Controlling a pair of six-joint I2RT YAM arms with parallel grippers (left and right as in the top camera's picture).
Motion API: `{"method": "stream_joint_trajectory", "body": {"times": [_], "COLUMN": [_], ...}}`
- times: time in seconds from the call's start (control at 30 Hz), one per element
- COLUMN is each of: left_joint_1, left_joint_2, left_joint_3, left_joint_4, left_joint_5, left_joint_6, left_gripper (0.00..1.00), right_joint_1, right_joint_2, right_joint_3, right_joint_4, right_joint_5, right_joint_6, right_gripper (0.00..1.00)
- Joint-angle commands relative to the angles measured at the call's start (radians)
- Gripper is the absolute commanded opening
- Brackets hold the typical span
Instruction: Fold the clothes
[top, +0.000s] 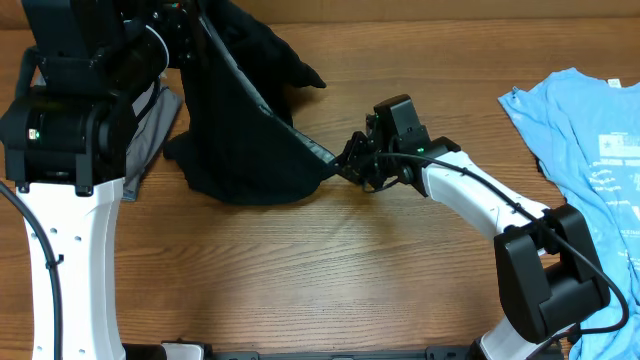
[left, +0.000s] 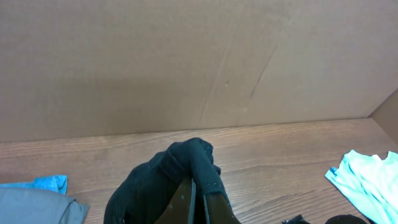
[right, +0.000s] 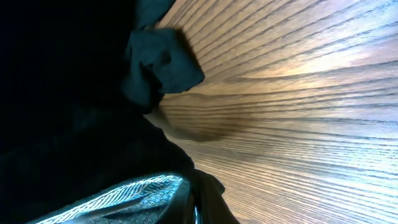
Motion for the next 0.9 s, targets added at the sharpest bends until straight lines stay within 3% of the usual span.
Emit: {"method": "stream_joint_trajectory", "body": {"times": [0.0,0.13,0.33,0.53,0.87], "left_joint_1": [-0.006,-0.006,-0.006,-0.007,-0.007], "left_joint_2": [-0.038,-0.038,-0.041,-0.042,-0.042], "left_joint_3": [0.037,0.037,0.037,0.046,0.346], "left_joint_4": [0.016,0.033,0.108,0.193,0.112], "left_joint_5": [-0.057,-0.082,-0.110,-0.106,-0.106], "left_joint_6": [0.019,0.019,-0.056,-0.141,-0.165], "left_gripper": [0.04,0.04,0.04,0.04,0.04], "right_joint_1": [0.002,-0.031,-0.155,-0.247,-0.278], "right_joint_2": [0.001,-0.054,-0.213,-0.251,-0.251], "right_joint_3": [-0.004,0.006,0.194,0.625,1.209], "right_joint_4": [-0.005,-0.051,-0.406,-0.774,-1.058], "right_joint_5": [-0.016,-0.013,0.127,0.236,0.388], "right_joint_6": [-0.051,-0.144,-0.387,-0.585,-0.687], "right_gripper": [0.04,0.04,0.04,0.04,0.04]}}
